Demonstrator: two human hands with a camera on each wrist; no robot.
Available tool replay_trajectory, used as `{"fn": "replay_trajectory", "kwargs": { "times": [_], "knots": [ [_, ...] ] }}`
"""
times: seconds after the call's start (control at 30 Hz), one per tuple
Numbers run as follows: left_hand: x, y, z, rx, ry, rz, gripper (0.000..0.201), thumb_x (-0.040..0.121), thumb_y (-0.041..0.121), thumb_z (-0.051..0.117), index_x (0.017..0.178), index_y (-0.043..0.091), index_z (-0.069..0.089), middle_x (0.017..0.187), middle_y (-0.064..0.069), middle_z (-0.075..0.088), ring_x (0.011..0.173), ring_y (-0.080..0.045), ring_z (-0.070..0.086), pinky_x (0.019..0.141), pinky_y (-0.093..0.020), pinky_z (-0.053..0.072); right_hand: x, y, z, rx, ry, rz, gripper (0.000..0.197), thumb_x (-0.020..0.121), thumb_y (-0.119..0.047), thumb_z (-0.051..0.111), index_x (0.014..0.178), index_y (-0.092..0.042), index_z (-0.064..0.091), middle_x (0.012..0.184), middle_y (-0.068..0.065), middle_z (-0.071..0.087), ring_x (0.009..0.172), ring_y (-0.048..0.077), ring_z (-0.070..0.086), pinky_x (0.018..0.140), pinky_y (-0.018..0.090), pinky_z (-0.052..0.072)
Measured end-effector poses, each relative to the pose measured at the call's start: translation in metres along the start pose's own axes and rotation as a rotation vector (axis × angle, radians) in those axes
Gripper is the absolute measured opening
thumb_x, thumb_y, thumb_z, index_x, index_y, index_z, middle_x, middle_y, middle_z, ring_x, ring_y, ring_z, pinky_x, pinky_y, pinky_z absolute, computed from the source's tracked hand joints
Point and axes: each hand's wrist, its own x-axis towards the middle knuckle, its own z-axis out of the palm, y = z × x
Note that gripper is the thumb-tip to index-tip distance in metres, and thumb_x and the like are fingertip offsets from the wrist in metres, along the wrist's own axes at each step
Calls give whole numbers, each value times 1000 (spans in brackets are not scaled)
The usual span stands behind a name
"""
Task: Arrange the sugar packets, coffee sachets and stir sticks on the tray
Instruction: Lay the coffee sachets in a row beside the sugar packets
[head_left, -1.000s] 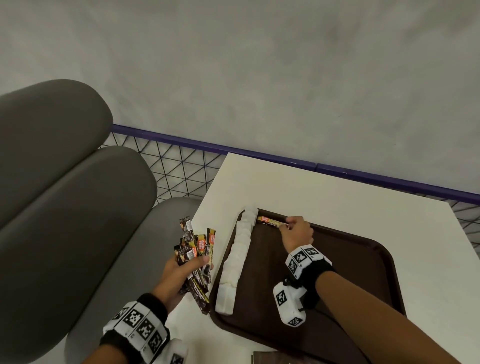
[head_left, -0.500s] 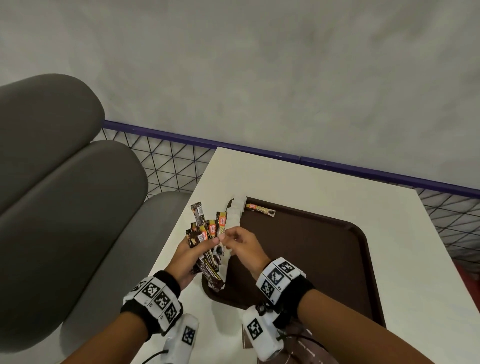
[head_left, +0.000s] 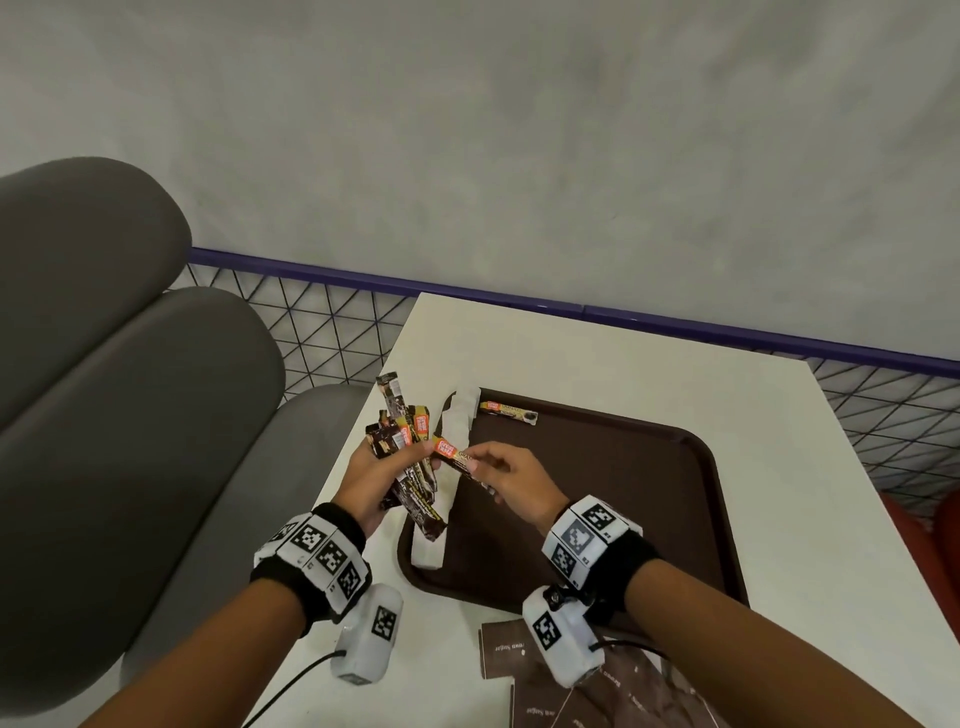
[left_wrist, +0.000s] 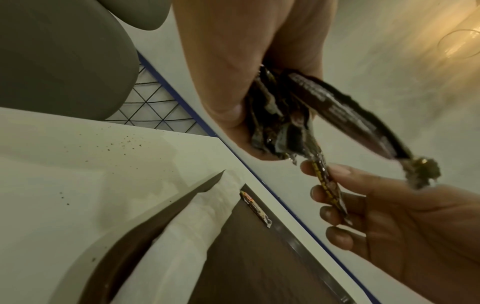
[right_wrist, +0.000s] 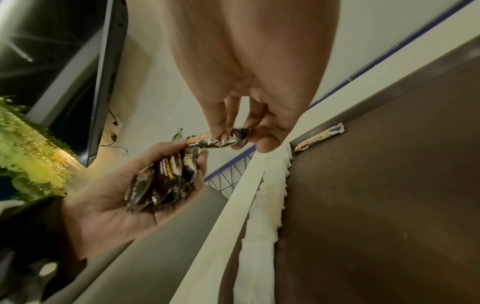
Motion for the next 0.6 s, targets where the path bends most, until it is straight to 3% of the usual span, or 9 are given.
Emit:
{"fn": "replay_trajectory", "kwargs": {
  "times": [0.13,0.27,0.37,0.5,0.6],
  "knots": [
    [3,-4,4,82,-10,-2,29,81,4,68,109,0,61,86,-15,69,73,-21,69,62,-34,55,-3,2,-7,45,-4,-26,21,89,-17,58,108,-11,65,77,-4,54,66,7,48,57,19,41],
    [6,-4,11,19,35,2,22,81,1,67,102,5,63,84,-11,71,75,-21,70,68,-37,55,-4,8,-15,306,44,112,21,86,-14,63,105,-7,63,78,1,55,61,9,51,54,17,47],
    [11,-2,16,-16,38,-7,23,81,1,67,104,3,63,87,-13,70,76,-22,70,65,-36,55,-2,14,-19,494,52,193,7,85,-6,62,92,-6,63,76,5,57,61,9,51,54,19,48],
    [17,-3,17,-89,78,-19,25,82,1,65,106,-1,59,83,-17,67,73,-24,68,56,-34,56,17,28,-33,461,237,243,10,84,-4,62,80,-12,64,76,2,57,61,11,49,54,20,44],
    [22,-4,12,-136,105,-32,16,84,1,62,99,4,59,74,-11,68,71,-24,66,63,-35,57,39,43,-48,333,405,316,8,84,-3,63,90,-5,66,75,1,58,59,9,48,47,15,40]
  ]
}}
